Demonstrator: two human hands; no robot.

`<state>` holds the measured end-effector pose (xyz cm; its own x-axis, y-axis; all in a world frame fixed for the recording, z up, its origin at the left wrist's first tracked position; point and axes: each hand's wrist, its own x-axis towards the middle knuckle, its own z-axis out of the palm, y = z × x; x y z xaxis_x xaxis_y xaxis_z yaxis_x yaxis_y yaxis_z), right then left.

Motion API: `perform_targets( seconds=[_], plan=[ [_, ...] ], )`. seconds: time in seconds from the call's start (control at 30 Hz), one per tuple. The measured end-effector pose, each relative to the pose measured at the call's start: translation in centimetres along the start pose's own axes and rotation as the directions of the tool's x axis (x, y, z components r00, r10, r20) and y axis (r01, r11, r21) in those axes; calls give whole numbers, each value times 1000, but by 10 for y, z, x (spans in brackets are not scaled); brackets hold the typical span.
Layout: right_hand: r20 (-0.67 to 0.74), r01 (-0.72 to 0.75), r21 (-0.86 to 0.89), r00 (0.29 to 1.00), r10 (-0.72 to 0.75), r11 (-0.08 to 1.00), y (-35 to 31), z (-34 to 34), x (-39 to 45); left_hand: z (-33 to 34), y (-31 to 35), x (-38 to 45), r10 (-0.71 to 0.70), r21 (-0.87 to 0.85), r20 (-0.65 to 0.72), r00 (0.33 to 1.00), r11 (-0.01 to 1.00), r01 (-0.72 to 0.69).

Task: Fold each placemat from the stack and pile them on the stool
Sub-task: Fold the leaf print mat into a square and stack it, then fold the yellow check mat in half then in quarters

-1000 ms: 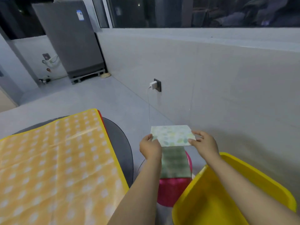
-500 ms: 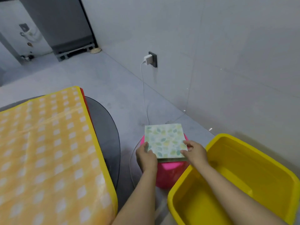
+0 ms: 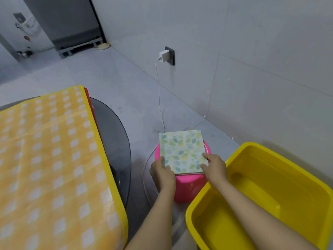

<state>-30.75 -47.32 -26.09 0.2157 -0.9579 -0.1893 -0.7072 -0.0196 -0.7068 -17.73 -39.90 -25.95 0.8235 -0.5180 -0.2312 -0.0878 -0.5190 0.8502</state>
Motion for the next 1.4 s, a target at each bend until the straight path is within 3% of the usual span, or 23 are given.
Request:
perform_targets(
  seconds=[0.2,0.37,0.5,0.57,0.73,0.87,1.0,1.27,1.4],
  plan=[
    [-53,32,-196,998,-44,980,4,8,-1,-3,-12,2,-1,162,-22,1000,987,4],
    [15,74,-200,997,-73,977,10,7,-4,-4,-3,-6,-111,131,-9,994,985,111],
    [-21,113,-155,993,-118,981,5,-5,-21,-5,15,-28,90,317,38,995,943,-97],
    [-66,170,-126,982,-179,977,-6,-15,-31,-6,32,-46,174,281,80,981,941,-190],
    [-175,338,-3,927,-333,941,-61,-63,-62,-30,93,-87,297,-29,82,951,955,-296],
    [-214,475,69,866,-452,877,-123,-108,-102,-83,133,-112,412,-190,22,911,896,-401],
    [-192,588,123,805,-562,800,-184,-132,-149,-160,153,-130,514,-226,-27,858,833,-506],
    [-90,747,214,657,-749,630,-269,-88,-241,-314,109,-146,620,42,-90,779,784,-619],
    [26,777,236,596,-803,584,-283,-43,-273,-372,67,-151,620,182,-80,780,779,-601]
  ],
)
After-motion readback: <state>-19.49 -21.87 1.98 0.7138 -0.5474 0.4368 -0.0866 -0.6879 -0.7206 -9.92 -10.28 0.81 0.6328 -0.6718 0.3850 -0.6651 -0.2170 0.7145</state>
